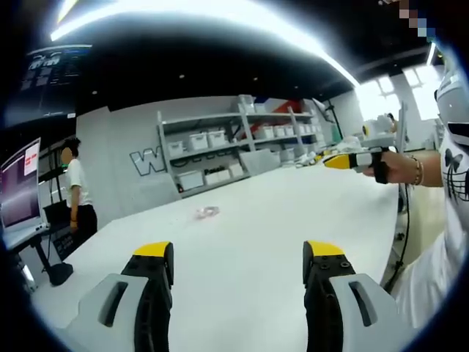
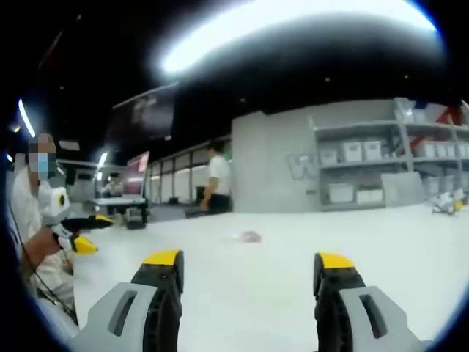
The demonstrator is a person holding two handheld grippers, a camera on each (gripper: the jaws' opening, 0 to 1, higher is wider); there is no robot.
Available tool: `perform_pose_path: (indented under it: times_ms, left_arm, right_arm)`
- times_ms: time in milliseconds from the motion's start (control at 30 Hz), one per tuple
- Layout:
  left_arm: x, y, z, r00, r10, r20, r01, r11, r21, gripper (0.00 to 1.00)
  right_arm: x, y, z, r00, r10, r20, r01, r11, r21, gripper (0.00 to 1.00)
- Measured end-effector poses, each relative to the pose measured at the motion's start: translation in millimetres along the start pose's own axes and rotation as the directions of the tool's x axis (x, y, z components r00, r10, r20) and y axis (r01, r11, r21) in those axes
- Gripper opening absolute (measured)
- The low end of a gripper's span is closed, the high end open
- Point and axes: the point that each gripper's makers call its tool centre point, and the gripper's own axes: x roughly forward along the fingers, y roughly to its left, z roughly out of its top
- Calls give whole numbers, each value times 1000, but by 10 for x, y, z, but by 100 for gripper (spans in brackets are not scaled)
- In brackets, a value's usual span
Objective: Open the resealable bag by pulling the two sides of the seal apart until the entire bag opening is separated and visibly accessible.
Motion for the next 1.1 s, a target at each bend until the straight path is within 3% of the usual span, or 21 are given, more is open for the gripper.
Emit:
perform_pose_path:
  times_ms: [933, 1100]
  left_arm:
    - [-98, 29, -99, 999, 30, -11, -31, 999, -14, 70]
    - [-104, 33, -124, 999, 37, -15, -38, 999, -19, 70]
  right_arm:
    - [-436, -154, -98, 996, -87, 10, 88, 996, -22, 72]
    - [-505, -236, -32, 993, -112, 29, 112, 994, -15, 72]
